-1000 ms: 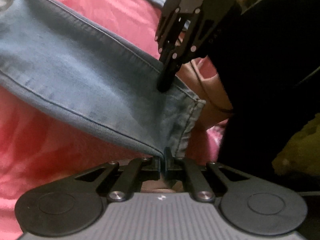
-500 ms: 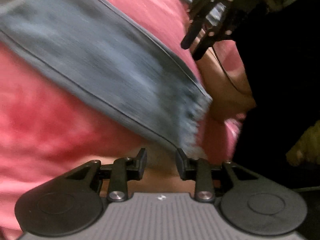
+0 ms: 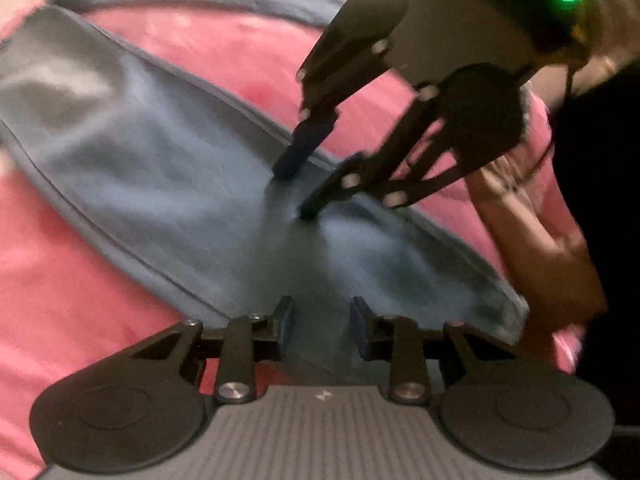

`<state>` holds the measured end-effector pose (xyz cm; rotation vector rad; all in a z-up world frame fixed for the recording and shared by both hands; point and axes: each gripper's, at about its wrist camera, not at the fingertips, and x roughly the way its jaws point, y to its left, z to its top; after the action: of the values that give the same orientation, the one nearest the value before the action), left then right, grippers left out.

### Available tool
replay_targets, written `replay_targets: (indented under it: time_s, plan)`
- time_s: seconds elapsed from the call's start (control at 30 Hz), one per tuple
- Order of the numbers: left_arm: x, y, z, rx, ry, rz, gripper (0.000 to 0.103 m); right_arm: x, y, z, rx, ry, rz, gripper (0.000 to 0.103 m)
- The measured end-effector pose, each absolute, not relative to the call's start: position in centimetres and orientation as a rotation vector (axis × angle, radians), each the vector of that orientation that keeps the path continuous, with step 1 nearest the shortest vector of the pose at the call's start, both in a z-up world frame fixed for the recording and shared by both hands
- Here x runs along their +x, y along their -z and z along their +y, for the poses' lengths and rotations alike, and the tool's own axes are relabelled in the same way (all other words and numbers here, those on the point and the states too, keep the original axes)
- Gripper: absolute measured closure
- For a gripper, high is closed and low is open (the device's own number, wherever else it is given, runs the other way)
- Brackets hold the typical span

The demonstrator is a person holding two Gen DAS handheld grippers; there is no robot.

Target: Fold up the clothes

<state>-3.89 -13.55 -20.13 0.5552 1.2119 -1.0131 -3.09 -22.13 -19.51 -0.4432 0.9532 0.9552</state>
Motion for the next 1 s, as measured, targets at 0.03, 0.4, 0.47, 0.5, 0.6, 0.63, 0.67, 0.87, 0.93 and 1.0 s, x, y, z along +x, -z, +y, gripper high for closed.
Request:
replay_targets:
  time_s: [0.03, 0.4, 0.47, 0.5, 0.6, 0.63, 0.67, 0.87, 0.93, 1.0]
  plan:
    - [-4.7, 20.3, -13.4, 0.567, 1.028, 1.210, 0.071, -4.4, 19.6, -22.4, -0.463, -0.996, 0.944, 0.077]
    - [-6.4, 19.7, -12.7, 0.573, 1.022, 1.209, 0.065, -5.5, 17.9, -24.2, -0.293, -1.270, 1.201, 0.078]
    - [-6.5, 19.6, -12.6, 0.568, 1.015, 1.211, 0.065, -2.1, 16.5, -24.6, -0.290, -1.178, 1.097, 0.078]
    - [-6.5, 19.5, -12.6, 0.566, 1.011, 1.212, 0.065, -0.3, 15.9, -24.7, -0.291, -1.114, 1.040, 0.078]
    - [-6.6, 19.3, -12.4, 0.560, 1.000, 1.217, 0.065, 5.4, 15.5, -24.3, -0.278, -0.875, 0.937, 0.077]
    - [-6.7, 19.5, -12.3, 0.562, 0.999, 1.222, 0.065, 7.1, 15.7, -24.2, -0.265, -0.808, 0.919, 0.077]
    - [-6.8, 19.6, -12.2, 0.563, 0.998, 1.227, 0.065, 8.5, 16.1, -24.0, -0.247, -0.749, 0.907, 0.077]
    - [-7.1, 19.9, -11.8, 0.547, 0.988, 1.254, 0.065, 10.9, 20.4, -22.5, -0.194, -0.626, 0.883, 0.077]
    - [-7.0, 19.9, -11.5, 0.535, 0.988, 1.257, 0.065, 8.6, 20.4, -22.4, -0.218, -0.709, 0.901, 0.077]
    - [-6.8, 20.0, -11.1, 0.532, 0.984, 1.259, 0.065, 6.3, 20.3, -22.2, -0.245, -0.803, 0.933, 0.077]
